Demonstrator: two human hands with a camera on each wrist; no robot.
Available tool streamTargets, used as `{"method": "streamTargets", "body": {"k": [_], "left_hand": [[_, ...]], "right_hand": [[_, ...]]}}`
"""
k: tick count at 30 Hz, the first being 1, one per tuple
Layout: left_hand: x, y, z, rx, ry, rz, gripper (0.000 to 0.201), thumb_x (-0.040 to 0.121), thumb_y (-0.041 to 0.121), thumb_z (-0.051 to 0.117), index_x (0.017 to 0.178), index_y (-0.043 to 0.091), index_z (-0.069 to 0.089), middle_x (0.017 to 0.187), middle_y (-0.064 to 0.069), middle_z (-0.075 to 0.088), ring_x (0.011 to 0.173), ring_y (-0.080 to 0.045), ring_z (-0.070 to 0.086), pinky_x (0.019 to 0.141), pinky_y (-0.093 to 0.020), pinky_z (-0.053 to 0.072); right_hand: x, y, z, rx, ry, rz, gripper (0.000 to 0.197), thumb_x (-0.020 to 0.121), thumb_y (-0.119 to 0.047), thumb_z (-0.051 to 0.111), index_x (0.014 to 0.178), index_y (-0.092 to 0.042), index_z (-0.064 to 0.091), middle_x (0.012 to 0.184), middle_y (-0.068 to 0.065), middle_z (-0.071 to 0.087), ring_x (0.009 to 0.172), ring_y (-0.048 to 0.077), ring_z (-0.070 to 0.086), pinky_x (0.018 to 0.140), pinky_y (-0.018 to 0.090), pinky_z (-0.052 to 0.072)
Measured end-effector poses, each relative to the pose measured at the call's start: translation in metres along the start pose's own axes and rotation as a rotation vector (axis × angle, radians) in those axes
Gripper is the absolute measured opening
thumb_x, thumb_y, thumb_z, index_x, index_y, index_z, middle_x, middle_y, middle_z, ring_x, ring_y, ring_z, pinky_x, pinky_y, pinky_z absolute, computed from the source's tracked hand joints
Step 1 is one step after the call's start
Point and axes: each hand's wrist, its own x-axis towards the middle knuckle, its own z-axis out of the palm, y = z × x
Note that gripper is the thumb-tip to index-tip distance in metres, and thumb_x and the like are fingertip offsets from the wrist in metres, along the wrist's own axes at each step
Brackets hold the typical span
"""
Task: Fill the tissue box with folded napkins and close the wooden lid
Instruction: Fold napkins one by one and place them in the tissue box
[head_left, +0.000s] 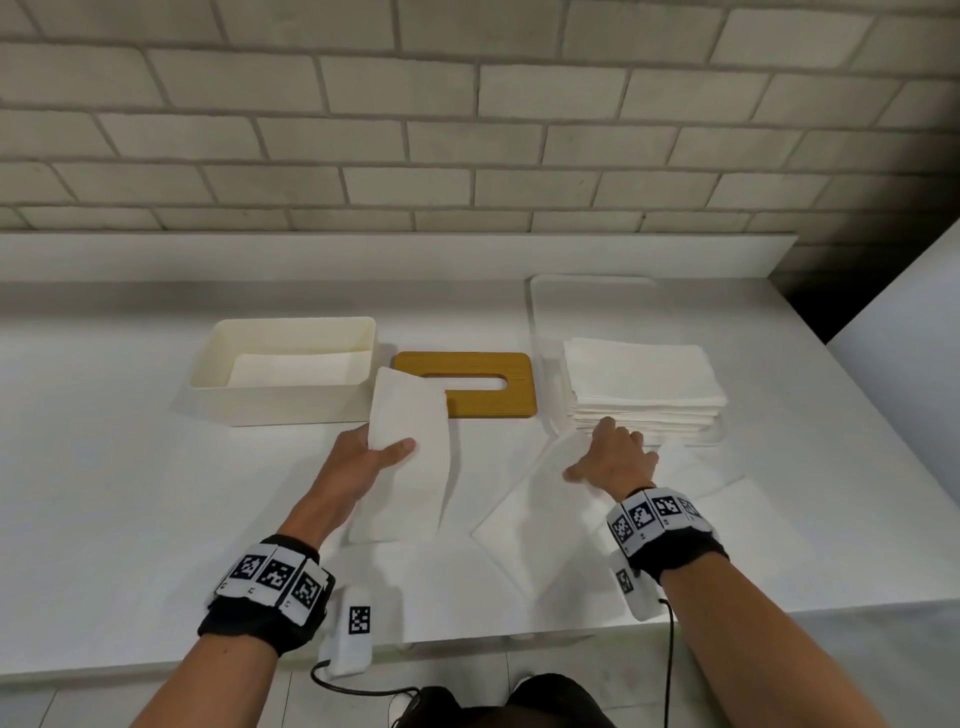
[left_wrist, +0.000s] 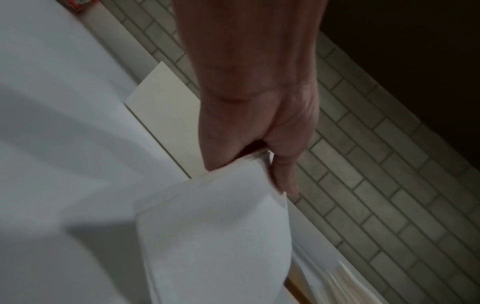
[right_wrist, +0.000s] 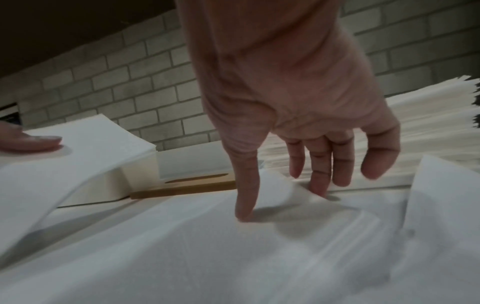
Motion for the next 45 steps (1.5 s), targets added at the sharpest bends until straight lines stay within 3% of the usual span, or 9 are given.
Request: {"method": "streamTargets", "body": {"k": [6, 18, 25, 29, 32, 34, 37, 41, 45], "left_hand": [[-0.009, 0.013, 0.007, 0.156, -0.029, 0.098, 0.023, 0.088, 0.021, 0.068, 0.109, 0.011, 0.068, 0.1, -0.004, 0.073, 0.091, -0.021, 0.07, 0.074, -0.03, 0.053], [-0.009, 0.013, 0.012, -0.003, 0.036, 0.023, 0.024, 0.092, 0.025, 0.063, 0.11, 0.012, 0.069, 0.107, -0.005, 0.073, 0.099, -0.024, 0.069, 0.09, -0.041, 0.054], [-0.009, 0.012, 0.016, 0.014, 0.056, 0.011, 0.031, 0.092, 0.025, 0.063, 0.117, 0.009, 0.067, 0.109, -0.006, 0.072, 0.101, -0.025, 0.067, 0.092, -0.041, 0.053], [-0.012, 0.013, 0.014, 0.063, 0.044, 0.056, 0.028, 0.094, 0.022, 0.059, 0.12, 0.012, 0.065, 0.11, -0.004, 0.069, 0.103, -0.023, 0.065, 0.09, -0.036, 0.051], [-0.013, 0.018, 0.015, 0.079, 0.025, 0.099, 0.028, 0.097, 0.022, 0.053, 0.123, 0.014, 0.062, 0.111, 0.001, 0.067, 0.104, -0.018, 0.063, 0.089, -0.032, 0.049], [-0.014, 0.022, 0.017, 0.088, 0.007, 0.114, 0.03, 0.099, 0.024, 0.051, 0.125, 0.015, 0.061, 0.114, 0.003, 0.067, 0.107, -0.016, 0.062, 0.092, -0.031, 0.048], [-0.015, 0.026, 0.023, 0.077, -0.093, 0.106, 0.029, 0.099, 0.029, 0.051, 0.123, 0.019, 0.064, 0.119, 0.007, 0.068, 0.113, -0.013, 0.062, 0.101, -0.033, 0.045], [-0.022, 0.032, 0.037, -0.073, -0.268, -0.003, 0.026, 0.099, 0.034, 0.048, 0.105, 0.023, 0.07, 0.105, 0.004, 0.075, 0.1, -0.013, 0.069, 0.093, -0.033, 0.049], [-0.027, 0.027, 0.04, -0.28, -0.333, -0.069, 0.044, 0.101, 0.047, 0.031, 0.114, 0.022, 0.066, 0.114, -0.001, 0.072, 0.109, -0.02, 0.066, 0.097, -0.036, 0.049]], "right_hand": [[-0.001, 0.0, 0.006, -0.011, 0.003, 0.015, 0.081, 0.069, -0.039, 0.078, 0.132, -0.015, 0.032, 0.125, 0.005, 0.057, 0.128, 0.026, 0.04, 0.101, 0.049, 0.033], [-0.009, 0.001, 0.009, 0.279, -0.034, -0.057, 0.086, 0.07, -0.011, 0.083, 0.137, -0.01, 0.029, 0.131, 0.014, 0.05, 0.119, 0.037, 0.054, 0.096, 0.04, 0.044], [-0.014, -0.003, 0.012, 0.194, -0.069, -0.012, 0.045, 0.076, -0.016, 0.074, 0.114, -0.012, 0.051, 0.11, 0.007, 0.062, 0.108, 0.028, 0.06, 0.095, 0.039, 0.042], [-0.02, -0.005, -0.002, 0.186, -0.155, -0.214, 0.016, 0.074, -0.01, 0.069, 0.07, -0.015, 0.055, 0.082, 0.004, 0.059, 0.088, 0.026, 0.063, 0.066, 0.024, 0.042], [-0.039, -0.014, -0.032, 0.219, -0.205, -0.479, 0.009, 0.079, -0.012, 0.07, 0.081, -0.004, 0.067, 0.083, 0.002, 0.059, 0.083, 0.022, 0.057, 0.066, 0.028, 0.042], [-0.053, -0.024, -0.057, 0.224, -0.227, -0.622, 0.01, 0.083, -0.017, 0.07, 0.091, -0.013, 0.07, 0.084, -0.011, 0.059, 0.081, 0.012, 0.056, 0.067, 0.026, 0.042], [-0.068, -0.051, -0.087, 0.261, -0.217, -0.772, 0.011, 0.082, -0.014, 0.069, 0.073, -0.01, 0.066, 0.065, -0.013, 0.054, 0.061, 0.004, 0.048, 0.06, 0.025, 0.037], [-0.074, -0.084, -0.105, 0.283, -0.123, -0.854, 0.008, 0.081, -0.014, 0.069, 0.074, -0.012, 0.065, 0.07, -0.006, 0.058, 0.065, 0.008, 0.051, 0.062, 0.027, 0.04], [-0.069, -0.1, -0.107, 0.318, -0.041, -0.84, 0.015, 0.082, -0.012, 0.067, 0.069, -0.018, 0.061, 0.068, -0.005, 0.056, 0.065, 0.013, 0.051, 0.055, 0.02, 0.036]]}}
